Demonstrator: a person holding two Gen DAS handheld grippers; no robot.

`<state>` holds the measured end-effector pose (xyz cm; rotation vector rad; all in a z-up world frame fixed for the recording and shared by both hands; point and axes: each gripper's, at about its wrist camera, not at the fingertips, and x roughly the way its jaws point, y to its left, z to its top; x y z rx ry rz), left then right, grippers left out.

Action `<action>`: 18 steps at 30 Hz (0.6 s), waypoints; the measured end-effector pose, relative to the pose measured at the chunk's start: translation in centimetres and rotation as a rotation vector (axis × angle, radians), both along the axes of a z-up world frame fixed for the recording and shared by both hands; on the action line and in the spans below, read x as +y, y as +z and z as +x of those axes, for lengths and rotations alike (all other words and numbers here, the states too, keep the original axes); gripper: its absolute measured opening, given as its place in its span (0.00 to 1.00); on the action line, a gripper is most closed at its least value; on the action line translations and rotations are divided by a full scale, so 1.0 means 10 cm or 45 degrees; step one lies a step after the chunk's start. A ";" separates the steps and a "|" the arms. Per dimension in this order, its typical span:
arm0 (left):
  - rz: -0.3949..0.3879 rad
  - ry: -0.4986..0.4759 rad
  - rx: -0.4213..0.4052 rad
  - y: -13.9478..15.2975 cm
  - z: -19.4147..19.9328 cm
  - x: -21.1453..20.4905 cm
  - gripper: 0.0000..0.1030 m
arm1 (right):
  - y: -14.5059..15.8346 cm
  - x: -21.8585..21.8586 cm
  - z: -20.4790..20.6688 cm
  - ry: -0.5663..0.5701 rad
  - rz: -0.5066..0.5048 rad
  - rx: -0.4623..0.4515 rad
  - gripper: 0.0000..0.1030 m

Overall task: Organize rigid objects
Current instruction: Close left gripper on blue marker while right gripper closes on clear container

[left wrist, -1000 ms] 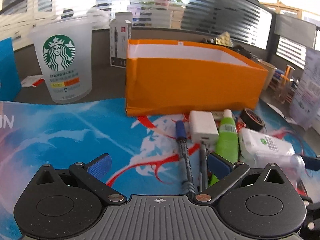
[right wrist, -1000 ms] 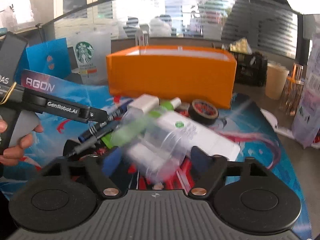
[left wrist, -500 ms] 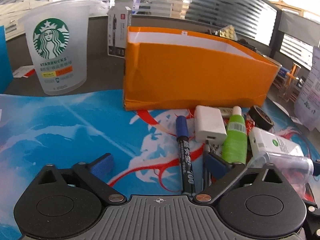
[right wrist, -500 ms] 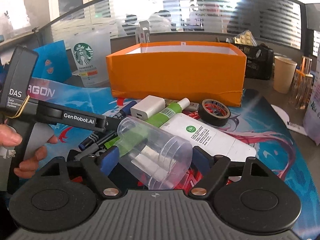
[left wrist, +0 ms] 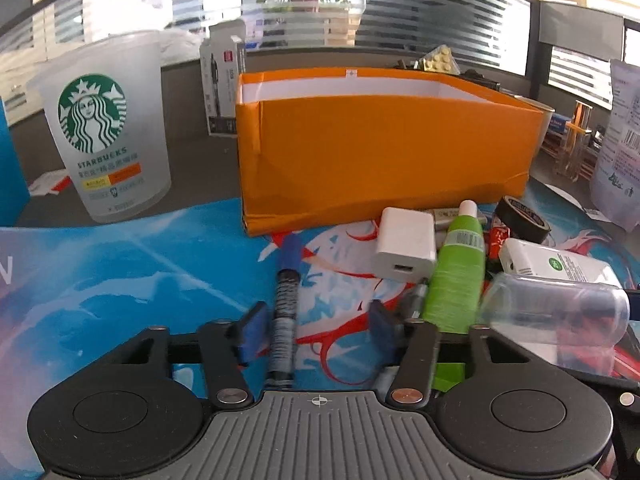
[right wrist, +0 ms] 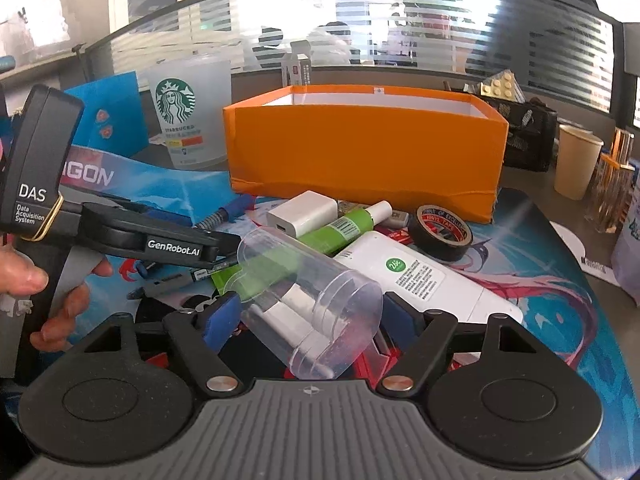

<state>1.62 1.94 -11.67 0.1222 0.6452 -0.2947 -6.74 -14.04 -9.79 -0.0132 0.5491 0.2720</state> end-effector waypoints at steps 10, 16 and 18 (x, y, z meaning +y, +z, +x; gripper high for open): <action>0.008 -0.071 0.010 0.02 -0.04 -0.05 0.11 | -0.02 0.05 0.07 0.114 -0.077 -0.041 0.64; -0.008 -0.065 0.026 0.02 -0.01 -0.02 0.11 | -0.05 0.12 0.15 0.219 -0.123 -0.052 0.64; -0.009 -0.055 0.027 0.01 0.01 0.00 0.11 | -0.05 0.12 0.18 0.207 -0.090 -0.032 0.63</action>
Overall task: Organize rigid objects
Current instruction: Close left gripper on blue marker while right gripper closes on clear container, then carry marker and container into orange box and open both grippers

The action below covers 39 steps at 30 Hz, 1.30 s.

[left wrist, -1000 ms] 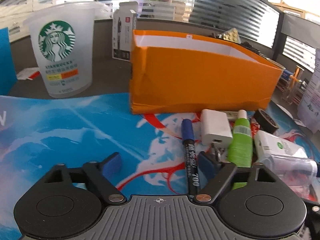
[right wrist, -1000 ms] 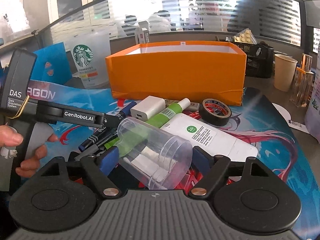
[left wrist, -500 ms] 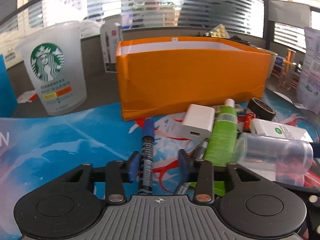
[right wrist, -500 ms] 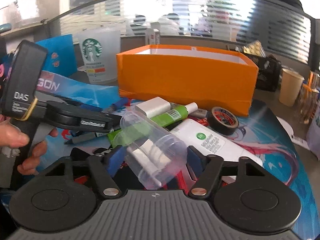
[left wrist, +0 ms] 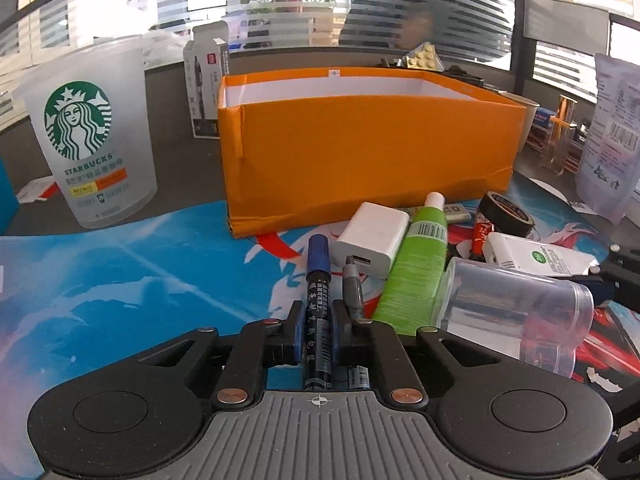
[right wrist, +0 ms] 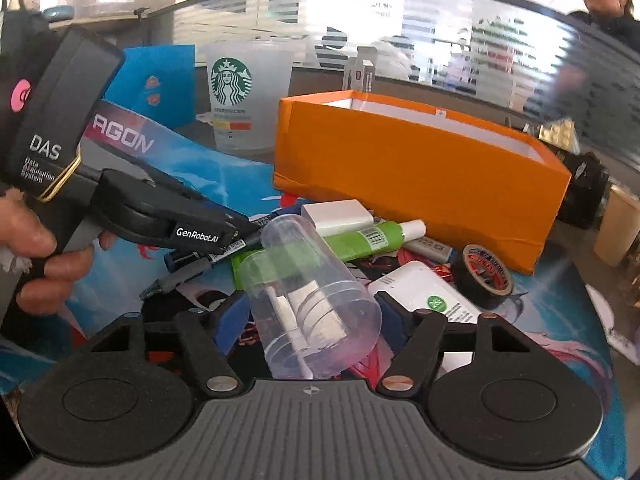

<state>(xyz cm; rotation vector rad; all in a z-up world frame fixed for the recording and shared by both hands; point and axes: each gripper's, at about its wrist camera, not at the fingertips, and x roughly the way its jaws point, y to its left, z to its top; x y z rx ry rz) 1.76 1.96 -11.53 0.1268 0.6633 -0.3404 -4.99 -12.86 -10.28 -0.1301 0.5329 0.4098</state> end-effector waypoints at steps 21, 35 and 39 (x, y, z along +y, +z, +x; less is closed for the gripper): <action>0.019 0.024 -0.064 0.26 -0.09 0.04 0.10 | 0.16 -0.14 -0.07 -0.073 0.089 -0.002 0.55; -0.015 -0.003 -0.155 0.67 -0.19 -0.02 0.10 | 0.41 -0.25 -0.10 -0.124 0.114 -0.133 0.54; -0.024 -0.009 -0.185 0.79 -0.19 -0.05 0.10 | 0.51 -0.29 -0.09 -0.148 0.102 -0.179 0.54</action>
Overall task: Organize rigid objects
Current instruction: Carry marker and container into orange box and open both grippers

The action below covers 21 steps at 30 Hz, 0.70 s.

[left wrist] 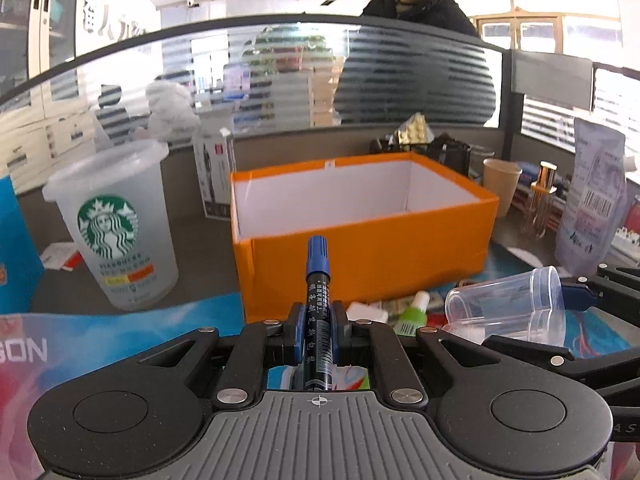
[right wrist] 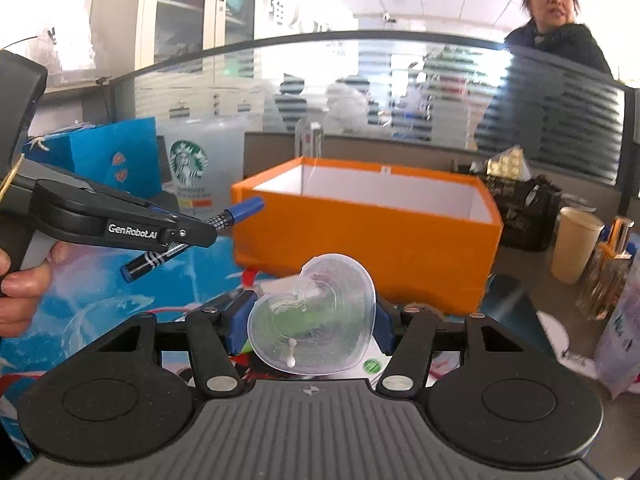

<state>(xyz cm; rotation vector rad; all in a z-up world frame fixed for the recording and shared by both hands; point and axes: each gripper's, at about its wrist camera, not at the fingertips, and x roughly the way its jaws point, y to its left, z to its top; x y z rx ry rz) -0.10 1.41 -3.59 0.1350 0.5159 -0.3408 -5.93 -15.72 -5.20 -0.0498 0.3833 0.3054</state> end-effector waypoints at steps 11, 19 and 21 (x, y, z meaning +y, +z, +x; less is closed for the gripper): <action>-0.023 -0.004 -0.071 0.25 0.06 -0.05 0.10 | 0.19 -0.05 0.07 -0.032 -0.012 -0.097 0.54; -0.025 -0.005 -0.095 0.39 0.26 -0.13 0.10 | 0.36 -0.10 0.24 -0.040 -0.009 -0.166 0.54; -0.021 -0.005 -0.101 0.42 0.33 -0.16 0.10 | 0.40 -0.12 0.30 -0.043 -0.006 -0.183 0.54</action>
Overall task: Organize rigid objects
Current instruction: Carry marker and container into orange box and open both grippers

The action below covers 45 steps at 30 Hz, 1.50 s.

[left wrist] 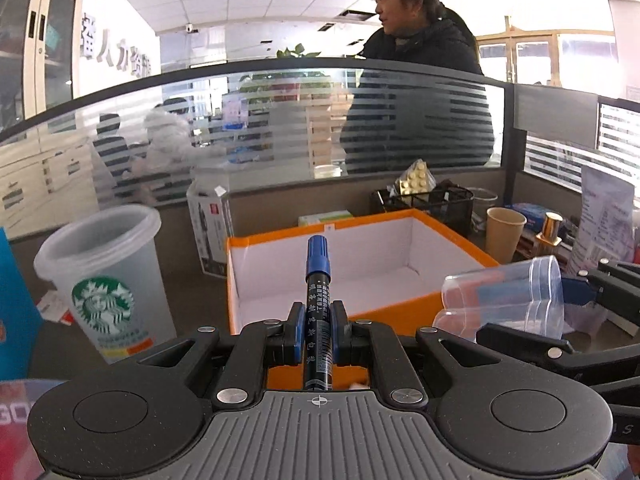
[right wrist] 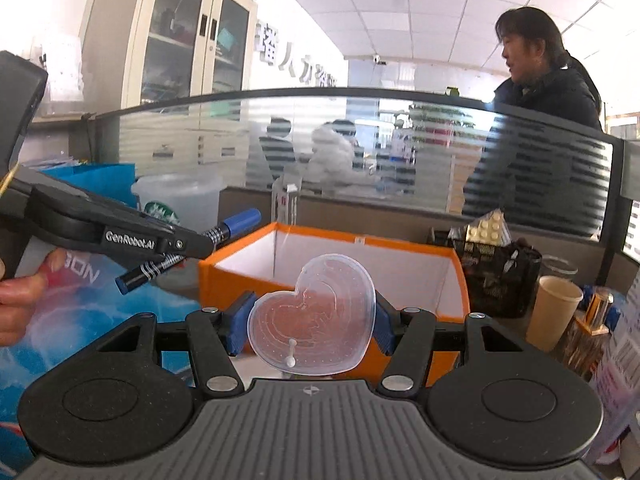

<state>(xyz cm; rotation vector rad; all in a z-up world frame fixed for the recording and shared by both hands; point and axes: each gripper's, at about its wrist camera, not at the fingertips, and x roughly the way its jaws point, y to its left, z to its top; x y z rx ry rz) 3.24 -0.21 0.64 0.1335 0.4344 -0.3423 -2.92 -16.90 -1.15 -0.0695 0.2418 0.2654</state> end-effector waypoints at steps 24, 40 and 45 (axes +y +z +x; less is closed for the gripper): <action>-0.077 0.045 0.312 -0.39 1.39 -0.24 0.10 | -0.08 -0.05 1.58 -0.034 -0.044 0.121 0.54; -0.023 0.088 0.422 -0.61 1.63 -0.30 0.11 | -0.41 -0.03 2.06 -0.137 -0.084 0.360 0.55; -0.016 0.094 0.438 -0.65 1.67 -0.31 0.11 | -0.48 -0.07 2.11 -0.153 -0.054 0.425 0.55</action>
